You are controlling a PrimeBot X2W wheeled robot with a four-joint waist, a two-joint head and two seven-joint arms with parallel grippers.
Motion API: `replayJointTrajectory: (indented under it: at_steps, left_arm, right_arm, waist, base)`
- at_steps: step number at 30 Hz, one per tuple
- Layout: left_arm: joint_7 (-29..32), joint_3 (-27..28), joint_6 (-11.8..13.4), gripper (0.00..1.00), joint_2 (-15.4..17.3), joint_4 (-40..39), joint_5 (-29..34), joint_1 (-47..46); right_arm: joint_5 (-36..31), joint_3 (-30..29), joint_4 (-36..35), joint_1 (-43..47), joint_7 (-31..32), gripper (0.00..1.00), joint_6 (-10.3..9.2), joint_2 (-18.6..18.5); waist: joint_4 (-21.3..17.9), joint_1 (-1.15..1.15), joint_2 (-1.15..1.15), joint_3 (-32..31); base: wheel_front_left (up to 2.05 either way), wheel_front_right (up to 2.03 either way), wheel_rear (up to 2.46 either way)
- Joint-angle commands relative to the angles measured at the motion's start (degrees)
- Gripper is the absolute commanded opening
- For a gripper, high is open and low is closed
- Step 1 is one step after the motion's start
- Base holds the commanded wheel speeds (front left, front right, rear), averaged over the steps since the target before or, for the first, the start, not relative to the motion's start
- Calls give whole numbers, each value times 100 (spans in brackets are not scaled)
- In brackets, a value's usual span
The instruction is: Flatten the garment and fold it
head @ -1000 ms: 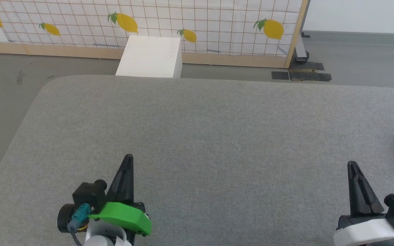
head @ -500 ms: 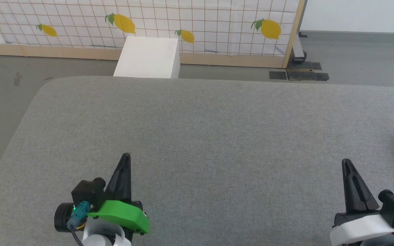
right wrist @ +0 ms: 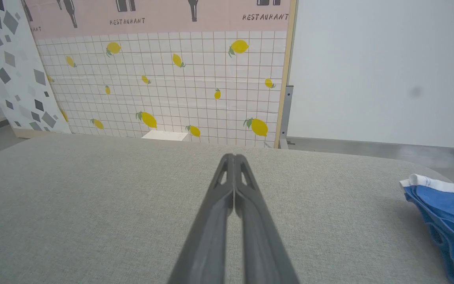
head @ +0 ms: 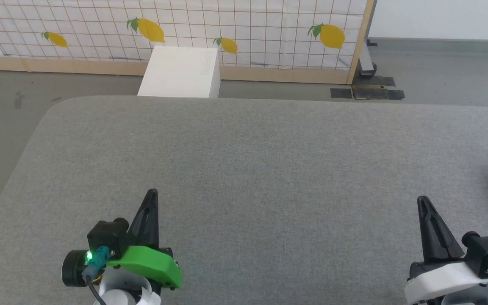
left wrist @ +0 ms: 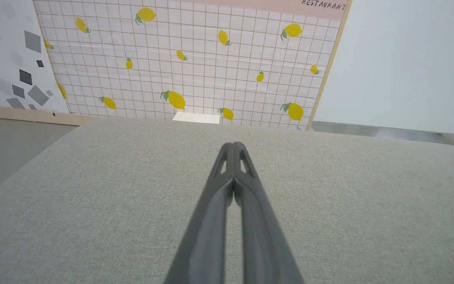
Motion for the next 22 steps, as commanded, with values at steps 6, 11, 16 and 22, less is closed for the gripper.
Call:
replayJointTrajectory:
  at_steps: [6,11,16,22]
  left_arm:
    - [97,58,63,0,-10,-72,129,93]
    - [156,90,79,0,-10,-104,194,102]
    - [212,121,94,0,-11,-135,257,110]
    - [282,159,113,0,-12,-174,333,119]
  right_arm:
    - [-66,62,25,-154,111,0,-4,6]
    - [-88,94,29,-182,170,0,-4,6]
    - [-108,124,34,-209,226,0,-4,7]
    - [-133,161,39,-242,295,0,-4,8]
  waist:
    - [-22,0,0,-2]
    - [-39,0,0,-3]
    - [-56,0,0,-4]
    - [-76,0,0,-6]
  base:
    - [0,0,0]
    - [0,0,0]
    - [0,0,0]
    - [0,0,0]
